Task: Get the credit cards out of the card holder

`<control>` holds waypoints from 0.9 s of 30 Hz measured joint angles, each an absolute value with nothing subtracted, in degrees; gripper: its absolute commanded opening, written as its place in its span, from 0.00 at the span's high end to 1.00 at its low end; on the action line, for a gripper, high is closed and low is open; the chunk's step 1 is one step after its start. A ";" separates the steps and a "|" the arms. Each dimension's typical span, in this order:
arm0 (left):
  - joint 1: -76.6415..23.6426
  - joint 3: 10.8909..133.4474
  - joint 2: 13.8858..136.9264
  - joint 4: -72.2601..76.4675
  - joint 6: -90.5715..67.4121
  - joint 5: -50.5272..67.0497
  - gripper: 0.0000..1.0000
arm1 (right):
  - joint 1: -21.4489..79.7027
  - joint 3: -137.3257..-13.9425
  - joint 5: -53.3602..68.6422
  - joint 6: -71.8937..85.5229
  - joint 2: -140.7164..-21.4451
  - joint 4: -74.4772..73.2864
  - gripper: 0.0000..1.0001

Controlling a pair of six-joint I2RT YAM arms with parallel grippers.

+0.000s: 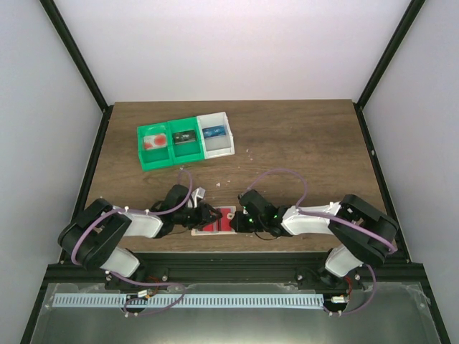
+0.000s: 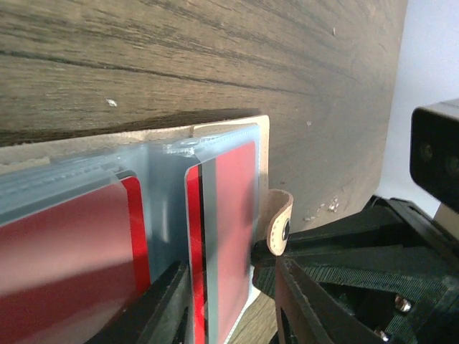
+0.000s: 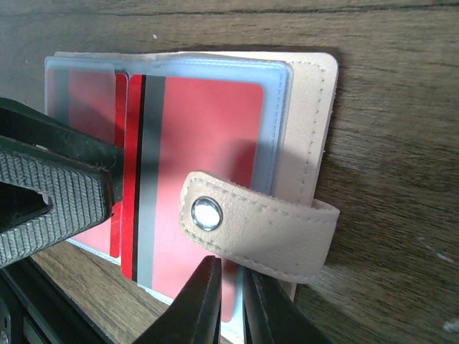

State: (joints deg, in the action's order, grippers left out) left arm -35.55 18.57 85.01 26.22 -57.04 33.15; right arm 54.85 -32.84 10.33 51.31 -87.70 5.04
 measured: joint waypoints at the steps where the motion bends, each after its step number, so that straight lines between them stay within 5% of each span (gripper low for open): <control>1: -35.55 18.48 85.01 26.35 -57.14 33.17 0.70 | 54.85 -32.84 10.31 51.35 -87.70 5.06 0.89; 11: -35.55 17.23 85.01 27.51 -57.91 33.54 1.00 | 54.85 -32.84 10.28 51.59 -87.70 5.10 0.89; 27: -33.76 16.99 82.59 25.06 -56.34 35.40 1.00 | 54.85 -32.51 10.07 51.96 -87.77 5.65 0.89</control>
